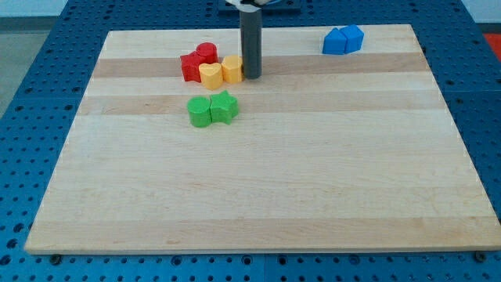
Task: Place the yellow hexagon on top of the yellow heart
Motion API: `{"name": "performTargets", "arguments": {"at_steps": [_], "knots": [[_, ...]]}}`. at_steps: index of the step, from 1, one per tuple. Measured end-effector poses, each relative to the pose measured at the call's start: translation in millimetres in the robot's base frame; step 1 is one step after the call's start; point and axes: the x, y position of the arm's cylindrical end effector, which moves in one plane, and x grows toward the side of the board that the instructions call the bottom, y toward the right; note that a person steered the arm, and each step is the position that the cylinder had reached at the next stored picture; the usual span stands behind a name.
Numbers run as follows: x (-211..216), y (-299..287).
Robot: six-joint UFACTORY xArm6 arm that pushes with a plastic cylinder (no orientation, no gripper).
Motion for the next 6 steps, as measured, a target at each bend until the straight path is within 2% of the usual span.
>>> {"name": "performTargets", "arguments": {"at_steps": [4,6], "knots": [[-2,-14],[12,36]]}}
